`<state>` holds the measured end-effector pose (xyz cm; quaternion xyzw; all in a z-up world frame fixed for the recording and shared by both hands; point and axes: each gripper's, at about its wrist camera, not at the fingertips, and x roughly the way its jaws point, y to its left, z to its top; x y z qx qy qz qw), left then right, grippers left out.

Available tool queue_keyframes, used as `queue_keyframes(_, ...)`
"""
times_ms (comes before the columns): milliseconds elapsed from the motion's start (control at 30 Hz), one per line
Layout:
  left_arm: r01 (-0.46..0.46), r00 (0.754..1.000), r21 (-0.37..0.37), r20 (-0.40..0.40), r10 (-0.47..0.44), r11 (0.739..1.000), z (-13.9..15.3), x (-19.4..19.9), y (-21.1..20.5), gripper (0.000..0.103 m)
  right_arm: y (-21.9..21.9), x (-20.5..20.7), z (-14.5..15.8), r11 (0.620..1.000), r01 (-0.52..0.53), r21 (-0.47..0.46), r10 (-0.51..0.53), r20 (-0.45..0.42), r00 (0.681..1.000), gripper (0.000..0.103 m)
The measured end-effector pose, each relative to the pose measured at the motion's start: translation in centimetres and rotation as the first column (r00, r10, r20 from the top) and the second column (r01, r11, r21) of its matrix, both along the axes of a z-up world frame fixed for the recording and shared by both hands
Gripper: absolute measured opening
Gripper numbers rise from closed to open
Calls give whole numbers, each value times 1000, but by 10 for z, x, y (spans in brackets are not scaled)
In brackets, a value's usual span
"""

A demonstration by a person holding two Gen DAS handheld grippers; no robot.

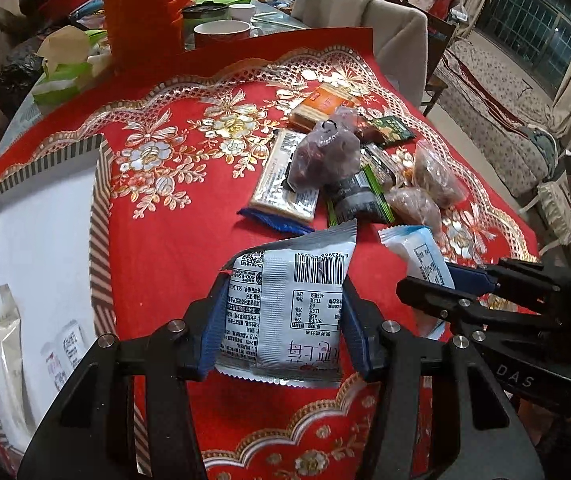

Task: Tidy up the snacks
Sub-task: 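Carry both held snacks over the white tray and open both grippers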

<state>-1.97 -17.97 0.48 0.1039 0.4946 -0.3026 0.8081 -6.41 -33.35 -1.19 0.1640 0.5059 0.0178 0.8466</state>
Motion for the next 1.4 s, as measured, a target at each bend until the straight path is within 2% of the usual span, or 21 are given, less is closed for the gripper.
queue_keyframes(367,-24,995,-45,94,29,999,29,-14,33,51,25,-13,12,1000,24,-12,-24,26,999,28)
queue_keyframes(700,-136,982,-78,121,145,988,39,2,95,51,73,-2,27,999,-16,-41,18,63,998,28)
queue_keyframes(900,-229,964,-60,124,235,972,32,13,141,51,113,16,33,997,-58,-46,61,75,995,28)
queue_keyframes(1100,-350,932,-29,85,351,936,15,32,186,51,173,46,41,985,-161,-64,166,84,983,28)
queue_keyframes(1300,-394,916,9,89,391,919,-3,39,216,51,224,72,44,961,-256,-106,265,84,961,28)
queue_keyframes(1400,-407,910,35,98,402,913,-10,43,227,51,240,83,36,954,-284,-98,291,58,955,28)
